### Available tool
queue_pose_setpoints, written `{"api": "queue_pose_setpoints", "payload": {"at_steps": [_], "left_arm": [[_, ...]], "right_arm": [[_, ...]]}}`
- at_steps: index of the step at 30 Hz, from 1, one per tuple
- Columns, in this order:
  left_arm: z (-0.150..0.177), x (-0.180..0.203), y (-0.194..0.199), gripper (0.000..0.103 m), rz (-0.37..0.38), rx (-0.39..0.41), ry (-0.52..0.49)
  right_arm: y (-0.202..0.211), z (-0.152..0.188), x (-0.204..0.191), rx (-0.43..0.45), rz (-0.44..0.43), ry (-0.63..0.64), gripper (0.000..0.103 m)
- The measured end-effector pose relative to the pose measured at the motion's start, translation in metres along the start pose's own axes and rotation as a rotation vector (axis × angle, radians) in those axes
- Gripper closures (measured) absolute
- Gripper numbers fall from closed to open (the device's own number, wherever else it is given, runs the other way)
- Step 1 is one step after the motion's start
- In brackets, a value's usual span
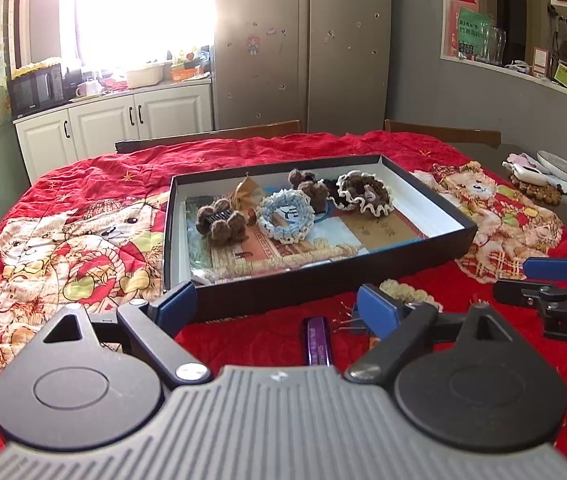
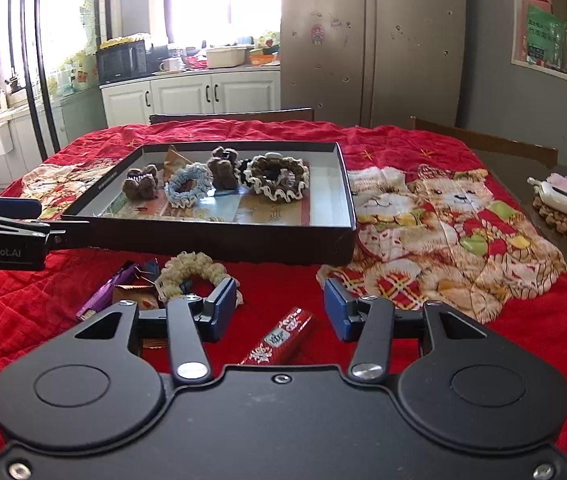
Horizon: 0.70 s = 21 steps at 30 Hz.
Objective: Organize objects
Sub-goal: 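Move the left tool toward the purple tube while the right tool moves toward the red tube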
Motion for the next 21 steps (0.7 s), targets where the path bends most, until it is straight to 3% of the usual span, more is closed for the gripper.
{"api": "queue_pose_setpoints", "payload": {"at_steps": [21], "left_arm": [[0.032, 0.004, -0.023, 0.014, 0.014, -0.053, -0.03]], "right_arm": [[-0.024, 0.031, -0.007, -0.034, 0.009, -0.05, 0.056]]}}
Point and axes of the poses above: each gripper's, at about its wrist camera, not at the fingertips, and y roughly against the way its jaws point, x to its right, z to its underside, the point moved 5 cm from there along -y, roughly the way its jaws point, and after that the axes turned 5 degrees about -z, right-handed, at the moved point
